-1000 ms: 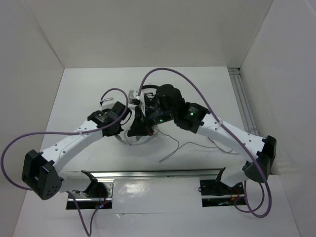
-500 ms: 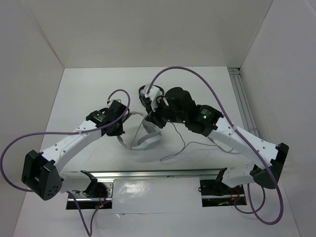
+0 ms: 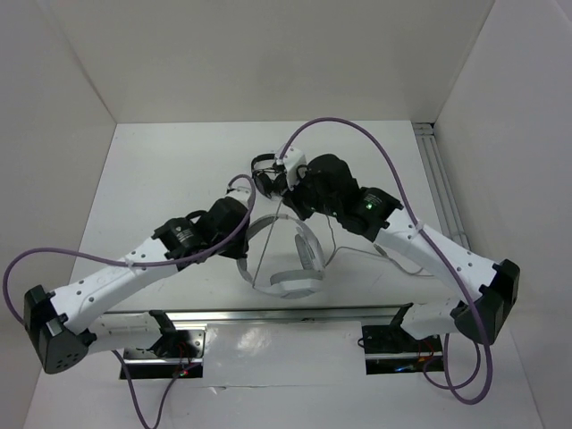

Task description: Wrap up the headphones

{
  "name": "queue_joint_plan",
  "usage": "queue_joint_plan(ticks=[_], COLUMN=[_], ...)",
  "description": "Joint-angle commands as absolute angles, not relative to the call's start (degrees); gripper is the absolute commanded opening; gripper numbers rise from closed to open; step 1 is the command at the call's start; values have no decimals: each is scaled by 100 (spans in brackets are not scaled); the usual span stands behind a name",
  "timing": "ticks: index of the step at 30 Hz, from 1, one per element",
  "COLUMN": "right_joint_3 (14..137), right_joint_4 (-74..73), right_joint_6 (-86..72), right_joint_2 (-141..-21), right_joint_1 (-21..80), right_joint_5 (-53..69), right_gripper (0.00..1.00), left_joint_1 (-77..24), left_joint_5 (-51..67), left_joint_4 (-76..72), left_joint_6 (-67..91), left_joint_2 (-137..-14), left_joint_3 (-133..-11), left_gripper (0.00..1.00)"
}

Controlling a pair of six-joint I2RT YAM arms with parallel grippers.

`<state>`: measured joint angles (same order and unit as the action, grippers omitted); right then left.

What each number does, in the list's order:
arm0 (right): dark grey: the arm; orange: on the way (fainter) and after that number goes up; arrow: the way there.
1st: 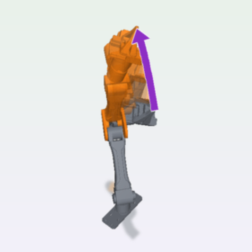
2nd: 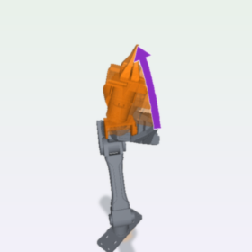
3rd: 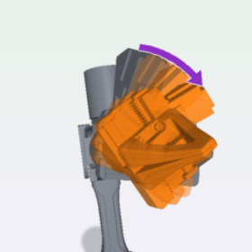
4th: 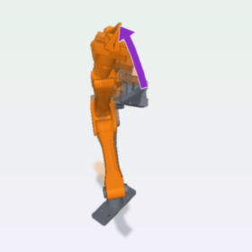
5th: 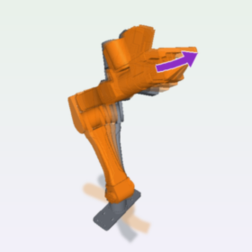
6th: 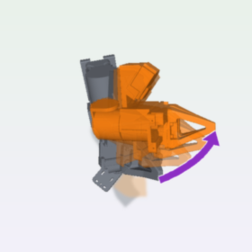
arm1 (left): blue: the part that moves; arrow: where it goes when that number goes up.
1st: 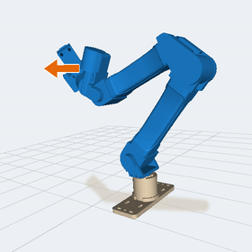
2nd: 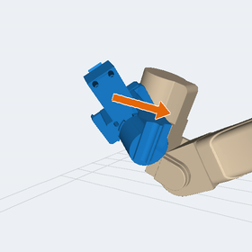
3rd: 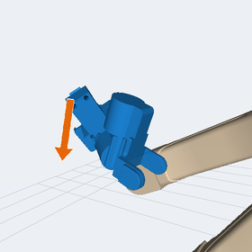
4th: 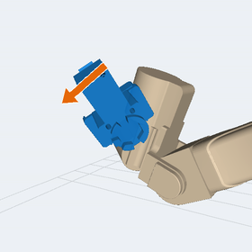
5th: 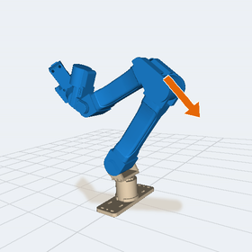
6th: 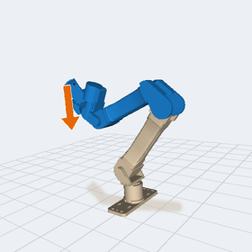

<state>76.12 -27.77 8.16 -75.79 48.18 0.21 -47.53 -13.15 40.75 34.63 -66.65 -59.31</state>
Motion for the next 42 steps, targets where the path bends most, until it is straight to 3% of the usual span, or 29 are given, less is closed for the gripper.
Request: queue_joint_plan(ticks=[1,6,10,17,18,24,34,38,40,42], right_joint_3=[7515,7330,7330,6681,6453,5784,4923,4922,4922,4808], right_joint_4=[-1416,-1099,-976,244,681,2380,4917,5194,5430,5659], right_joint_6=[853,572,432,-166,-358,-1212,-2214,-2416,-2487,-2540], right_joint_2=[-7321,-7260,-7382,-7488,-7558,-7874,-9087,-9657,-9790,-9905], right_joint_1=[4167,3789,3438,3208,3208,3208,3604,3656,3656,3779], right_joint_5=[-633,-537,34,2388,2887,3831,4052,4130,4183,4184], right_gripper=[0,0,7,36,47,68,76,76,67,66], left_joint_1=[-4957,-5062,-5115,-5115,-5115,-5115,-5115,-5115,-4967,-4747], left_joint_5=[-1467,-1600,-1424,-1371,-1423,-1608,-2249,-2591,-2917,-2918], left_joint_4=[5194,5580,5581,5757,5757,5941,6697,7415,7593,7594], left_joint_6=[3348,3454,3454,3507,3507,3612,3841,4111,4262,4342], left_joint_2=[-6188,-5881,-5582,-5458,-5510,-5722,-6486,-6978,-7119,-7181], left_joint_3=[-6204,-6398,-6669,-7460,-7549,-8199,-9816,-10686,-11082,-11397], left_gripper=[0,0,0,0,0,0,0,0,0,0])
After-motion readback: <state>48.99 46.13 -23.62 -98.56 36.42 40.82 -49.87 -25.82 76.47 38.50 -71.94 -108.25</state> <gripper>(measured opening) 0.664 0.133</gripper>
